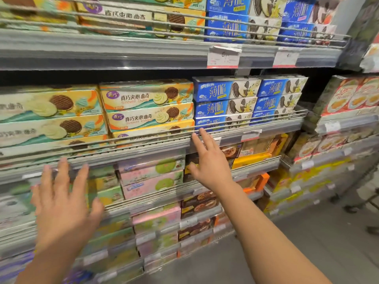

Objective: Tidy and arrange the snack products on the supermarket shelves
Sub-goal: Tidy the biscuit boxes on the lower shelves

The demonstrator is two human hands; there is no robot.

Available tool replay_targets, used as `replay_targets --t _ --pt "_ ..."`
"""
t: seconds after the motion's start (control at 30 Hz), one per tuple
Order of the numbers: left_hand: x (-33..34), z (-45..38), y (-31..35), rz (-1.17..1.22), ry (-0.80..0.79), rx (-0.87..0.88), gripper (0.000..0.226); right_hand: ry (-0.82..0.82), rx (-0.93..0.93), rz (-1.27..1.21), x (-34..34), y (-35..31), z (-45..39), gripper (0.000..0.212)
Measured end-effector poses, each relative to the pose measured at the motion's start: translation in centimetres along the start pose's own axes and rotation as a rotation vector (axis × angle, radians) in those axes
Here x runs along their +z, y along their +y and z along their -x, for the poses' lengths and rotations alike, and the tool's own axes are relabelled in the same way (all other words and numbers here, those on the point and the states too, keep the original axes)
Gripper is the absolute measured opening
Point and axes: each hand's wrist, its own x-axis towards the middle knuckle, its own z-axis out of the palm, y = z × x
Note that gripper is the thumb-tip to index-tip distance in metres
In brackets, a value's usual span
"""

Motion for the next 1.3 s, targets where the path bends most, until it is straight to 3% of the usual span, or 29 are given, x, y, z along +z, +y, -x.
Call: replay_targets --t 0.2,0.4,0.7,0.83,0.93,1.2,1.3 --pt "-2.6 0.0 -10.2 -0.181 -0.037 -0.163 0.093 0.045 0.072 -0.070 0.9 -4.6 0.7 0.079" --pt "-3.5 0.0 -13.8 -0.241 -0.154 -0.108 0.103 0.117 -0.198 -0.126 4.4 -14.9 3.2 0.065" --pt "-5.6 -0.2 -17.9 -0.264 -0.152 0.111 0.092 0.153 -0.491 -0.245 6.4 -31.5 3.1 0.072" --pt "-7.3 -0.8 -22.6 0.113 -0.175 0.279 0.075 0.141 -0.347 -0.219 8.1 -37.8 2.9 0.076" --pt "-9.7 0.7 -27.7 0.091 -0.177 0.324 0.068 0.186 -0.234 -0.130 9.5 -39.6 3.1 0.078" --pt "-15.6 2.2 -44.0 0.012 0.110 0.012 0.059 0.391 -0.100 -0.130 11.1 -42.4 2.4 0.061" --pt "-16.1 1.7 -47.6 -0.019 0.128 -0.004 0.063 0.441 -0.041 -0.173 11.4 -43.9 2.3 0.061"
